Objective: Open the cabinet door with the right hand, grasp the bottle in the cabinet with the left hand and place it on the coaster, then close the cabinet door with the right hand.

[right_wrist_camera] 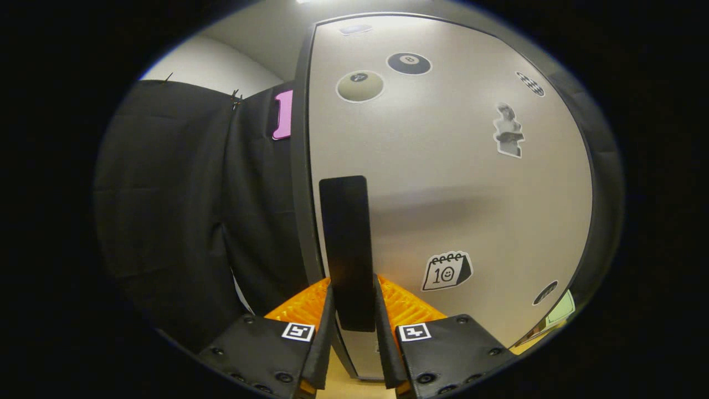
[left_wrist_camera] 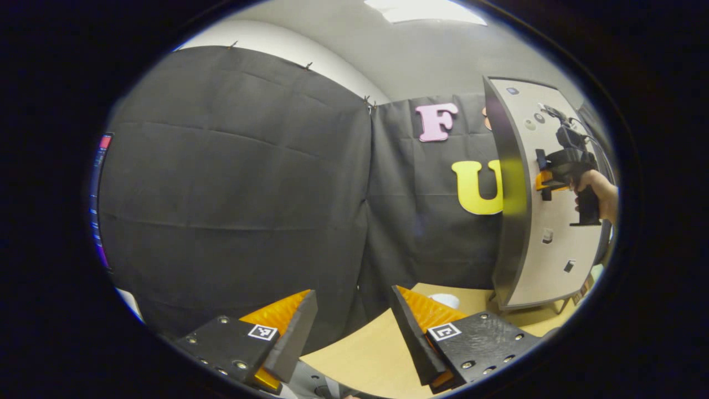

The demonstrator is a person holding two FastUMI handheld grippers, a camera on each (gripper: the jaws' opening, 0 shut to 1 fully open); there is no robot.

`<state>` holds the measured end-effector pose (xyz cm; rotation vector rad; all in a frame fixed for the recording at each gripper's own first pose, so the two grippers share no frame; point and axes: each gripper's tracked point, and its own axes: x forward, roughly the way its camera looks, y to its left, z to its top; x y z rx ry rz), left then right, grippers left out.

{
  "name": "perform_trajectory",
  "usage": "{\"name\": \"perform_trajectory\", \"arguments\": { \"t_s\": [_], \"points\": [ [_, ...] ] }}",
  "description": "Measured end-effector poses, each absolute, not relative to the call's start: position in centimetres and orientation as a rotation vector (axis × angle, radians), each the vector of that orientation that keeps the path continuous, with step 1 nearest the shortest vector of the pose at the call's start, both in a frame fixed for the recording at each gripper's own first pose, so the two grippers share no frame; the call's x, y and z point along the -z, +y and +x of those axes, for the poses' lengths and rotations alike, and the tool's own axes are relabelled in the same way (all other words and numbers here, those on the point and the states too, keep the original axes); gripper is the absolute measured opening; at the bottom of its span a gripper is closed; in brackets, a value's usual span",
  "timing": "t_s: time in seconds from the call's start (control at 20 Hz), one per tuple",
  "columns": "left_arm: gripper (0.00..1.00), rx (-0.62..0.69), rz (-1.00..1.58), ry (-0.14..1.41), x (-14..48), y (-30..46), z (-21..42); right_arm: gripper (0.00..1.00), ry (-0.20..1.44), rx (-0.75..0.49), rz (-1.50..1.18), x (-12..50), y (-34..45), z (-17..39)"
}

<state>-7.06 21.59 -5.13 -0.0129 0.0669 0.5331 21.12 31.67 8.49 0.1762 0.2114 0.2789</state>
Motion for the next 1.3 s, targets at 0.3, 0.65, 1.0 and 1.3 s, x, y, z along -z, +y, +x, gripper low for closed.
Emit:
{"name": "perform_trajectory", "arguments": {
  "t_s": [0.3,0.65,1.0,1.3],
  "points": [
    [0.83,-0.491,-0.019,0.048,4.7,21.0,-6.9,0.09,0.260,-0.350,0.147,-8.3,31.6,20.6],
    [0.81,-0.405,-0.020,0.028,3.7,19.8,-7.0,0.08,0.267,-0.485,0.156,-8.4,30.6,18.9],
    [0.81,-0.271,0.004,0.014,3.4,19.6,-6.7,0.08,0.282,-0.571,0.158,-8.2,29.4,17.6],
    [0.81,-0.150,0.024,0.006,3.2,19.1,-5.9,0.07,0.290,-0.615,0.163,-8.1,28.2,17.4]
  ]
}}
